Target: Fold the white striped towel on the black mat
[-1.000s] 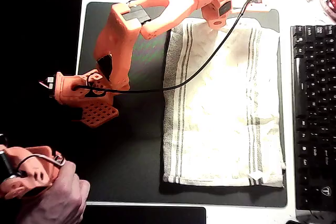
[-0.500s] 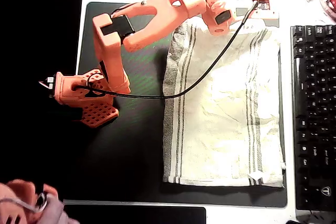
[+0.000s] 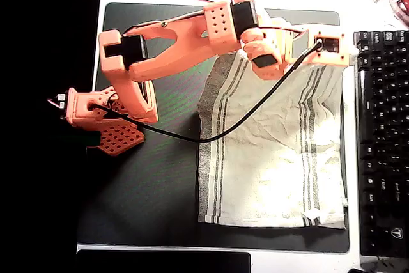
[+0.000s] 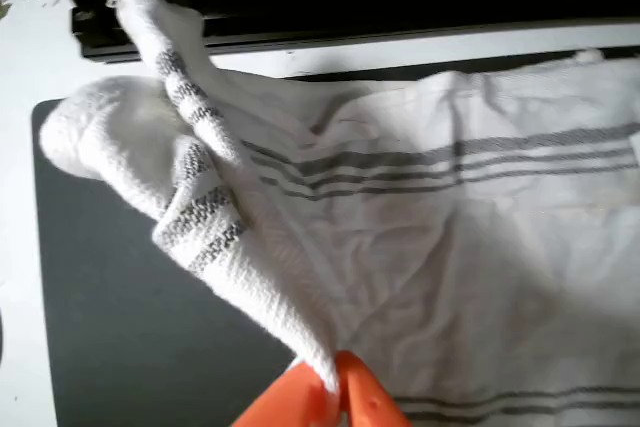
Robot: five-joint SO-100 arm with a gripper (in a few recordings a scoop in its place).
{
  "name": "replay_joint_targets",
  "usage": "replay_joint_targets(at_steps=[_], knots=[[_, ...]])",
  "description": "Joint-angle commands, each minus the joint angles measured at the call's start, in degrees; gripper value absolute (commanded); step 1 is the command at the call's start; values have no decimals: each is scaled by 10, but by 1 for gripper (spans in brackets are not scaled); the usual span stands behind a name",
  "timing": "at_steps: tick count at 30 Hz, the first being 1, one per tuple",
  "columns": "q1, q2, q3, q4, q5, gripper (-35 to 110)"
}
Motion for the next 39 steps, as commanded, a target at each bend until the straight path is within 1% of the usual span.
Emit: replay_joint_targets(at_steps=[1, 8, 13, 19, 25, 29, 30, 34, 39], knots=[[32, 49, 5, 18, -23, 0], [137, 71, 17, 17, -69, 0], [227, 75, 48, -25, -122, 0], [316, 42, 110, -127, -186, 0], [367, -8, 185, -251, -235, 0], [399, -19, 250, -367, -304, 0], [405, -22, 260, -381, -315, 0], [419, -19, 294, -395, -326, 1], [429, 15, 328, -381, -312, 10]])
